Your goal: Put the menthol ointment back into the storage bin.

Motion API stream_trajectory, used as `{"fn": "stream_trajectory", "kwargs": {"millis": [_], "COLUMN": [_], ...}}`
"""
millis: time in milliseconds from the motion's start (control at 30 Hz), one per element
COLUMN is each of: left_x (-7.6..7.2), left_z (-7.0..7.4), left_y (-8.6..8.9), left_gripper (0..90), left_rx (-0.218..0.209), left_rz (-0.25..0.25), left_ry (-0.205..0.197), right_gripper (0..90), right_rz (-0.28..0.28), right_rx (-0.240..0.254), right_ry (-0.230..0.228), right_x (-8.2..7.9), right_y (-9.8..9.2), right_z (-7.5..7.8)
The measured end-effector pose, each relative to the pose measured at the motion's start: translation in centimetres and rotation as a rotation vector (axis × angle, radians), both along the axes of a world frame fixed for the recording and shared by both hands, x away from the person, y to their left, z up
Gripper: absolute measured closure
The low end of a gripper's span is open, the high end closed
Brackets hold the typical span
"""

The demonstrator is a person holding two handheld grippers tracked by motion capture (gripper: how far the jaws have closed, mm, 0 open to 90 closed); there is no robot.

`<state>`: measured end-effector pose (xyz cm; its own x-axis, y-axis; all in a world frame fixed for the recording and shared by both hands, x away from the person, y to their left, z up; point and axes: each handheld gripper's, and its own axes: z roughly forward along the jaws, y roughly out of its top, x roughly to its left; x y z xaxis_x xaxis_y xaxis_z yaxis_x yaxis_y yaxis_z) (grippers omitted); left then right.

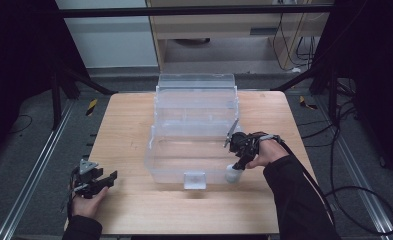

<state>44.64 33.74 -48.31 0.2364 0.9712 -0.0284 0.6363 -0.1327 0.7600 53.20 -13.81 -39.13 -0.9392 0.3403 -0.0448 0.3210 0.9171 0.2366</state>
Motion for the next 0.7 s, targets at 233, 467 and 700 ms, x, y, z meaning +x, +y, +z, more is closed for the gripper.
{"fn": "stream_trajectory", "kwargs": {"millis": [233,467,700], "left_x": [0.0,-0.1,-0.1], "left_z": [0.0,0.0,0.0], "left_y": [0.0,0.0,-0.1], "left_gripper": [40.2,39.8,39.6], "left_rx": [0.000,0.001,-0.002], "left_rz": [0.001,0.001,0.000], "left_ry": [-0.002,0.000,0.000], "right_gripper": [41.9,31.5,24.5], "right_rz": [-0.044,-0.105,-0.255], "right_rx": [0.087,0.209,0.399], "right_ry": [-0.052,-0.176,-0.320], "right_x": [-0.8,-2.3,-3.8], "right_y": [-0.6,-2.6,-5.7], "right_z": [1.5,3.2,3.8]}}
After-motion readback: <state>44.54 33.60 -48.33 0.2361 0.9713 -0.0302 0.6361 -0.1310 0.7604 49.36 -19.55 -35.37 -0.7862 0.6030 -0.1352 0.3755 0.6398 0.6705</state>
